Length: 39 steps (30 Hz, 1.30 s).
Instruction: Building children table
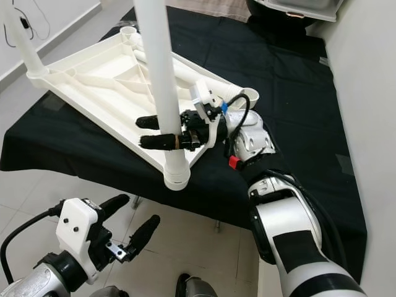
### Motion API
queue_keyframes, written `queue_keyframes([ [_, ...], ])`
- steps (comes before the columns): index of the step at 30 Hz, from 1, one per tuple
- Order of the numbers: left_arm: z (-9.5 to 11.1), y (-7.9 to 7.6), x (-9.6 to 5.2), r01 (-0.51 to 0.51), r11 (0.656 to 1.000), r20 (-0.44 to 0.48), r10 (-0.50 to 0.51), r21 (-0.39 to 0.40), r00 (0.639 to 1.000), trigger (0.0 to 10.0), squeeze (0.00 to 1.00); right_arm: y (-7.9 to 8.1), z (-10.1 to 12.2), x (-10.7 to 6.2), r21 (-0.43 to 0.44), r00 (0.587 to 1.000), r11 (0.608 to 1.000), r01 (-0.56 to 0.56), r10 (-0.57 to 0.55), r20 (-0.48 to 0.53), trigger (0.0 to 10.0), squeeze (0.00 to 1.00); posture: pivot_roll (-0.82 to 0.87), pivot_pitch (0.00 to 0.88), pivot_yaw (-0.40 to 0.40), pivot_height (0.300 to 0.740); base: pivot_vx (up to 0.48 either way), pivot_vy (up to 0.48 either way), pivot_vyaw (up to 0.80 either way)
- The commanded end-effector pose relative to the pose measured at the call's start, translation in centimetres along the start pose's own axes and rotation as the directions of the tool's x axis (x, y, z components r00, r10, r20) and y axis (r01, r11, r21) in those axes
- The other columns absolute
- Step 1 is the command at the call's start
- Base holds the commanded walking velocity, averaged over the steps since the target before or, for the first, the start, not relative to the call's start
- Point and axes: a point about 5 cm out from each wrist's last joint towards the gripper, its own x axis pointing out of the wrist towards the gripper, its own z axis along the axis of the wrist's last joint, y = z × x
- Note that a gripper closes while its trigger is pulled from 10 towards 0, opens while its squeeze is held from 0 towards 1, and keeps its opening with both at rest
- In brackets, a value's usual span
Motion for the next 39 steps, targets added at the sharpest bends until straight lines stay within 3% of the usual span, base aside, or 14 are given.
queue_keyframes([
  [1,-0.2,0.1,-0.1,-0.005,1.000,-0.014,0.005,-0.001,1.000,10.0,0.00,0.4,-3.4,-1.0,0.118,0.994,0.988,0.095,-0.089,-0.056,10.0,0.00,0.16,0.253,-0.096,0.740,0.000,0.000,0.00],
  [6,-0.2,0.2,0.0,-0.002,1.000,-0.014,0.002,0.005,1.000,10.0,0.00,-0.3,-2.6,-2.5,0.128,0.976,0.968,0.217,-0.220,0.006,10.0,0.00,0.17,0.251,-0.095,0.740,0.000,0.000,0.00],
  [20,-0.3,0.4,0.0,-0.002,1.000,-0.025,0.003,0.015,1.000,10.0,0.00,0.6,-3.1,-4.0,0.130,0.966,0.963,0.236,-0.246,0.073,10.0,0.00,0.17,0.251,-0.088,0.740,0.000,0.000,0.00],
  [31,-0.1,0.5,0.1,0.002,1.000,-0.019,-0.001,0.022,1.000,10.0,0.00,1.6,-3.6,-4.0,0.115,0.968,0.967,0.229,-0.239,0.082,10.0,0.00,0.17,0.256,-0.085,0.740,0.000,0.000,0.00],
  [39,-0.1,0.7,0.3,0.005,1.000,-0.016,-0.004,0.026,1.000,10.0,0.00,2.8,-4.0,-3.4,0.051,0.970,0.970,0.237,-0.240,0.043,10.0,0.00,0.17,0.259,-0.078,0.740,0.000,0.000,0.00],
])
